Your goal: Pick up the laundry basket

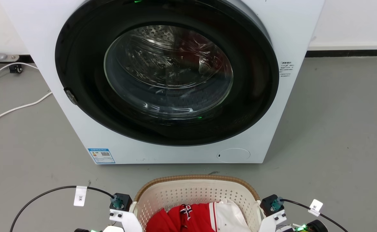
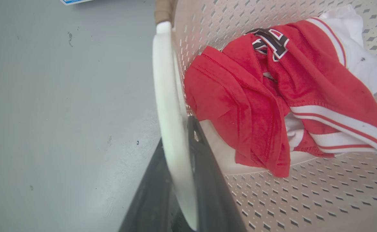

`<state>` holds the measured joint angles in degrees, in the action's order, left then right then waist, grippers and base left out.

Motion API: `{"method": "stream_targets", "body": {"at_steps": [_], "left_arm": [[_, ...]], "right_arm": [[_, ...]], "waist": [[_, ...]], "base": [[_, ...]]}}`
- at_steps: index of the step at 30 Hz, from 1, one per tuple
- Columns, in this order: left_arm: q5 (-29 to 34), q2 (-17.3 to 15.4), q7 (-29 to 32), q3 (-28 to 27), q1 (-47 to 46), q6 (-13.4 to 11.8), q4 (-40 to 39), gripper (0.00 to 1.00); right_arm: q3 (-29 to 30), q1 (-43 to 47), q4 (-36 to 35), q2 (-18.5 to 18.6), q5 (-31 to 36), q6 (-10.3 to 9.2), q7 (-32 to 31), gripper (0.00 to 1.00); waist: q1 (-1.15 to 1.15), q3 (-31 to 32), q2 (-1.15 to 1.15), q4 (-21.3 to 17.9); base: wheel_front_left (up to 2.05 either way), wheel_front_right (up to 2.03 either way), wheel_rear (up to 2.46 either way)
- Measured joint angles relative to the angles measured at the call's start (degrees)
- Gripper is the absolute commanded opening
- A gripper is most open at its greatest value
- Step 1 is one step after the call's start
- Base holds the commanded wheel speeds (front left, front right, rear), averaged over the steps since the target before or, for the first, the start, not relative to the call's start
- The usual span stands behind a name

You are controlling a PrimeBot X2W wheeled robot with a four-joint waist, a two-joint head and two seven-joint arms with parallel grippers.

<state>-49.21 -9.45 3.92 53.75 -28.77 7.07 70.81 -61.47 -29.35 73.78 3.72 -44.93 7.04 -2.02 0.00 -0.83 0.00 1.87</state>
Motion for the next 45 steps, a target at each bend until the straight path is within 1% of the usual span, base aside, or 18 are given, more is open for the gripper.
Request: {"method": "stream_targets", "body": {"at_steps": [45], "left_arm": [[-6.1,-0.4,-0.9,6.4,-0.5,0.0,0.8,0.00]], "right_arm": [[-4.3,0.0,0.4,0.0,-4.5,0.00,0.6,0.00]], "waist": [[0.00,0.2,0.00,0.1]], "base": [[0.00,0.00,0.00]]}}
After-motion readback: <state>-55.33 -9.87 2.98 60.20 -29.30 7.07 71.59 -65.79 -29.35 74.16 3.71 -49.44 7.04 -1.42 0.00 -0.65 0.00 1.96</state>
